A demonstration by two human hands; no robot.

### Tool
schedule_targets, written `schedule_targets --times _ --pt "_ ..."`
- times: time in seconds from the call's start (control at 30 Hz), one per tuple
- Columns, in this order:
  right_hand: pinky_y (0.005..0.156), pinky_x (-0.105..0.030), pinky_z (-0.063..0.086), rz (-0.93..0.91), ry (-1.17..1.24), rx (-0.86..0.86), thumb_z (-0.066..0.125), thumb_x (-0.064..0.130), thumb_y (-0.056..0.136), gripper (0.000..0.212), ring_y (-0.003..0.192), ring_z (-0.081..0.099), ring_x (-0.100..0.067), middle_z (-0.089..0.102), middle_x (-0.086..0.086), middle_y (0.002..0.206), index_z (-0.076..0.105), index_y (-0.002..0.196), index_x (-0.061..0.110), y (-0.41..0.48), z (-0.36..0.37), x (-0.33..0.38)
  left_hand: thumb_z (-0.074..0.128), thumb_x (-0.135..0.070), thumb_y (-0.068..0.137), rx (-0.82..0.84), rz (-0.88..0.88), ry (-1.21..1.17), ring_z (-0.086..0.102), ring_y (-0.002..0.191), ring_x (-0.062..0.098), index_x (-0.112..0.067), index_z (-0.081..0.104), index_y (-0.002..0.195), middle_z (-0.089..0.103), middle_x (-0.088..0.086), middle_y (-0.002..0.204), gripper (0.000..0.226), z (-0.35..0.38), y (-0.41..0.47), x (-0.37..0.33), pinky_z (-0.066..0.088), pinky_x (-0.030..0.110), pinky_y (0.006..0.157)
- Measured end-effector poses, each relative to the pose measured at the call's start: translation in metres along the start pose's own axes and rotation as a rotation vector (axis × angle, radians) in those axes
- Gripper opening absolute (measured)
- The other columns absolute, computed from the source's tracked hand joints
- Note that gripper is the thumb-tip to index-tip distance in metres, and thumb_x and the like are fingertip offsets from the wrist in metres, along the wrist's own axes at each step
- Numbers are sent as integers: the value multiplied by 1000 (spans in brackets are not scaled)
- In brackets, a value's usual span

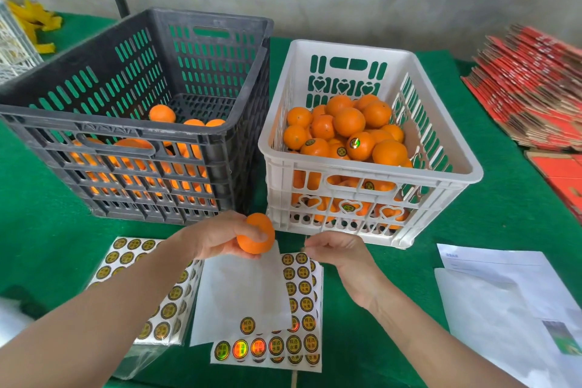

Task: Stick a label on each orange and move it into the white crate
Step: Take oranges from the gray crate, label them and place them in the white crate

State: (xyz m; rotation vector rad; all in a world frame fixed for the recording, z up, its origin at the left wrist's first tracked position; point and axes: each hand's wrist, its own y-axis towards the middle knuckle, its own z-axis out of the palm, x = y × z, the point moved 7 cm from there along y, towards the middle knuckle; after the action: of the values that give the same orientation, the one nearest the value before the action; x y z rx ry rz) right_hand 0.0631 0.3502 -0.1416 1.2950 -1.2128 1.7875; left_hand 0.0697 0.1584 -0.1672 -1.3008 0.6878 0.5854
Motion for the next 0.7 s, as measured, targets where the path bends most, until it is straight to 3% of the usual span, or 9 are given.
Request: schedule_targets --times 0.1,0.2,0.3,0.37,0.47,0.63,0.7 --pt "63 -9 46 -62 29 -45 66 -6 79 23 68 63 -3 71 4 72 73 76 15 1 3 11 87 -5 55 86 89 -151 64 104 33 -9 54 118 58 16 125 71 8 -7 -5 58 37 76" --pt "65 -10 47 -134 46 -59 64 -6 81 21 73 66 -4 73 5 76 70 80 15 2 11 25 96 -16 31 118 145 -470 70 88 37 -7 54 118 71 18 102 97 11 -12 -1 58 39 66" --pt "72 -15 50 -204 -43 -38 65 -2 81 24 74 64 -4 70 7 75 70 80 21 1 23 40 97 -25 26 140 166 -572 68 75 37 -9 50 119 71 21 92 105 18 -17 2 58 34 57" --pt "74 -20 50 -237 -109 -15 66 1 81 26 74 63 -4 69 6 72 68 87 26 1 31 47 95 -17 28 166 204 -595 68 79 39 -10 52 119 72 21 93 101 20 -19 2 58 35 60" --pt "75 -20 47 -237 -202 16 68 6 81 37 72 63 -5 68 3 67 58 104 34 3 41 51 78 1 40 211 288 -621 68 87 40 -15 64 111 71 19 100 74 19 -21 -4 57 38 66" --pt "69 -8 44 -298 -381 -18 69 14 80 33 73 63 0 68 8 69 53 97 37 6 52 55 68 0 46 231 340 -586 68 85 30 -21 69 103 67 13 102 61 19 -21 -10 57 39 72" --pt "73 -12 44 -324 -437 -32 68 15 81 33 75 62 0 67 10 68 51 96 38 6 54 56 67 1 45 245 346 -577 68 85 29 -23 71 100 66 12 103 60 20 -23 -11 56 39 72"
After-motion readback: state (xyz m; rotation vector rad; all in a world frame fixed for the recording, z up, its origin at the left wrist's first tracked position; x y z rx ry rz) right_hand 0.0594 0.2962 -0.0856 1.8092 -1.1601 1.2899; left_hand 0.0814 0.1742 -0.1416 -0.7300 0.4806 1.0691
